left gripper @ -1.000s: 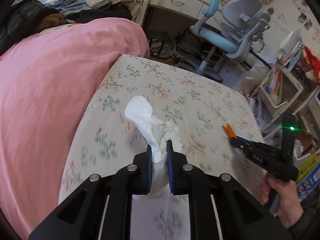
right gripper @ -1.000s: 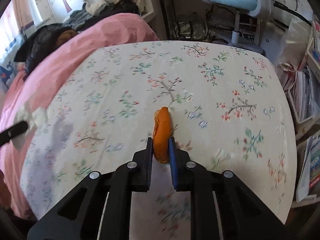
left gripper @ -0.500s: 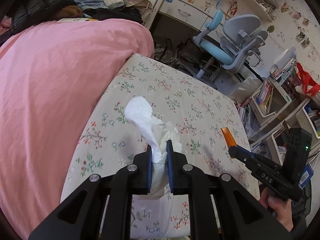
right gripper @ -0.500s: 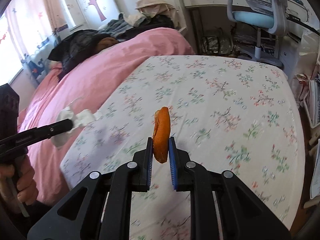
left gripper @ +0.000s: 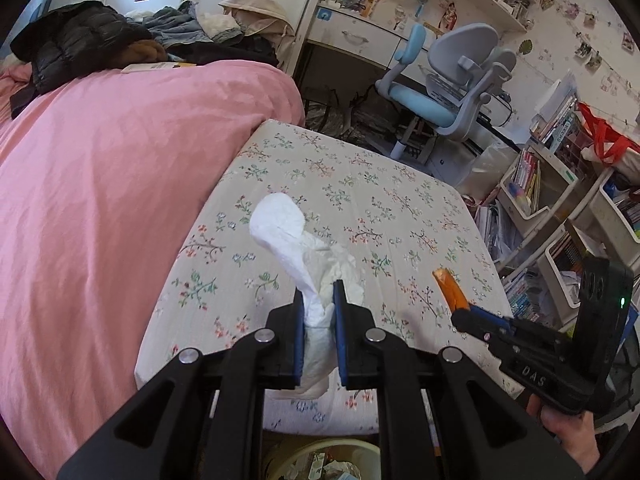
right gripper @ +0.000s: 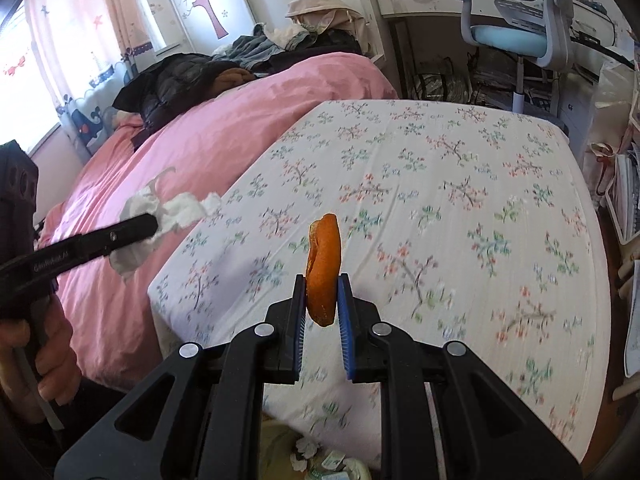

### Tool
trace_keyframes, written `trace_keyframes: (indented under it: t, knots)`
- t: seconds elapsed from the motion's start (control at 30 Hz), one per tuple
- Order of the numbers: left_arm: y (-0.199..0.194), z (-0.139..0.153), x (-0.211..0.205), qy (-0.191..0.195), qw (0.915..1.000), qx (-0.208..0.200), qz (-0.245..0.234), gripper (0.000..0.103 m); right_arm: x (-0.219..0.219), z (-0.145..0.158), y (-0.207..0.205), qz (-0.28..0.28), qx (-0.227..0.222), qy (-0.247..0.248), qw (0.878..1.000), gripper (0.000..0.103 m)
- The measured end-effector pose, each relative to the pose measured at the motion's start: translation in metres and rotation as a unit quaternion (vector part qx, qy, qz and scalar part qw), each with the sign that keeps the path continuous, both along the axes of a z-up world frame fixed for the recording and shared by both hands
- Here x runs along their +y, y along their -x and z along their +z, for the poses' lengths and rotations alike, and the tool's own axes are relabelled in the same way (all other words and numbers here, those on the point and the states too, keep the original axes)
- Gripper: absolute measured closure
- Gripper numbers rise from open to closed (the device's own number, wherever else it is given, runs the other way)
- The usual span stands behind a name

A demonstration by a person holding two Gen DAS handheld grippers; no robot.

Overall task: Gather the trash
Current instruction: 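Carry the orange peel over the yellow bin and open the right gripper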

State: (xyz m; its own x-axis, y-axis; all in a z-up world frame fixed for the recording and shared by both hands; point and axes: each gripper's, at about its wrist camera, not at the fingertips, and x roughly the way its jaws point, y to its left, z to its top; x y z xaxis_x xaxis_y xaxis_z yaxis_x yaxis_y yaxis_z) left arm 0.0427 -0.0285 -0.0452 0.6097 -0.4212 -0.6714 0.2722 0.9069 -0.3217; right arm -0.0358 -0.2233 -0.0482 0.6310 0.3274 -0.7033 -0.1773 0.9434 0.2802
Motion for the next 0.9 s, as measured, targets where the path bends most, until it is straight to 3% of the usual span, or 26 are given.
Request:
trace_keyframes:
  t: [0.3,0.9]
  knots:
    - [0.011,-0.002,0.016,0.020,0.9997,0.006,0.012,0.090,0.009,-0.022,0.032,-0.001,0.027,0.005,1.000,0.088]
    - [0.014,-0.002,0.014,0.014,0.9999,0.004,0.008,0.090,0.022,-0.043,0.046,0.024,0.048,0.016,0.998,0.088]
